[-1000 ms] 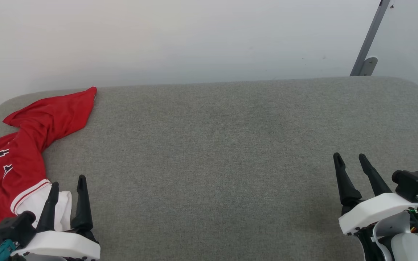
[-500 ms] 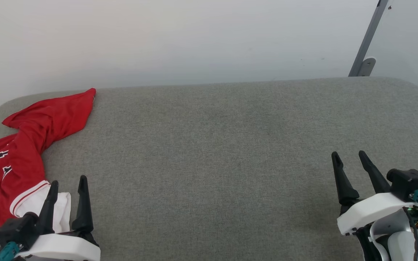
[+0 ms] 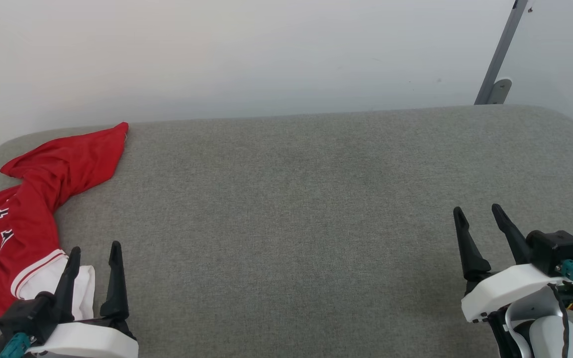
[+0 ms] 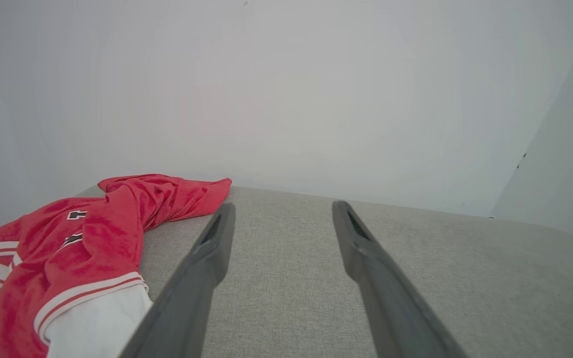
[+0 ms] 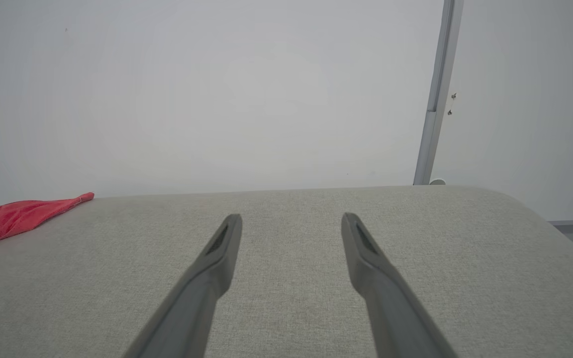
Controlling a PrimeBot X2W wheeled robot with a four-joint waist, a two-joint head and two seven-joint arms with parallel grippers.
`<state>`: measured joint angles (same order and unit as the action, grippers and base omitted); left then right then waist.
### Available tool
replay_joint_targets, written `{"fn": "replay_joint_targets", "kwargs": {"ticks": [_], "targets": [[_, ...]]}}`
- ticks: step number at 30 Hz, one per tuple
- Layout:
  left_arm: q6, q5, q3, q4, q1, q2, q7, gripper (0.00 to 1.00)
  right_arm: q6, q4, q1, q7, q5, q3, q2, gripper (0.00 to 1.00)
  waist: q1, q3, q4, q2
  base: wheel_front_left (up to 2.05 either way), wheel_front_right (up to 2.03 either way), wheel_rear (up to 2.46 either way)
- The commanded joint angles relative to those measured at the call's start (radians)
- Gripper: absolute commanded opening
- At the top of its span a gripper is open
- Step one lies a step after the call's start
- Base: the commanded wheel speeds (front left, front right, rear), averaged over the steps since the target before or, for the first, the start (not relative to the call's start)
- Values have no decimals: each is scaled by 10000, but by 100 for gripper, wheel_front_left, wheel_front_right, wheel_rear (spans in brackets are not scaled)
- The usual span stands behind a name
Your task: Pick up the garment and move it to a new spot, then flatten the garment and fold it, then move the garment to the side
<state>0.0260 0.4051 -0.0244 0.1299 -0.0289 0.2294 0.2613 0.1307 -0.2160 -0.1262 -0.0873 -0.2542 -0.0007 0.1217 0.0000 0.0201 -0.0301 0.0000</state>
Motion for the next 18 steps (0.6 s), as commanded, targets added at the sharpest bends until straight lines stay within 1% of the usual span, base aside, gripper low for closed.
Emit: {"fn": "replay_joint_targets", "kwargs": {"ticks": [1, 9, 13, 18], "targets": [[44, -52, 55, 20, -73, 9, 54, 100, 1, 38, -68, -59, 47, 27, 23, 100, 0, -2, -8, 0, 0, 0, 0], [142, 27, 56, 133, 43, -44, 54, 100, 1, 13, -90, -78, 51, 7, 39, 100, 0, -3, 10, 0, 0, 0, 0], [65, 179, 129, 298, 139, -79, 21, 100, 1, 70, -98, -28, 45, 53, 15, 100, 0, 25, 182, 0, 0, 0, 0], [-72, 367, 272, 414, 246, -91, -70, 100, 1, 52, -158, 50, -2, 238, 30, 100, 0, 119, 576, 0, 0, 0, 0]]}}
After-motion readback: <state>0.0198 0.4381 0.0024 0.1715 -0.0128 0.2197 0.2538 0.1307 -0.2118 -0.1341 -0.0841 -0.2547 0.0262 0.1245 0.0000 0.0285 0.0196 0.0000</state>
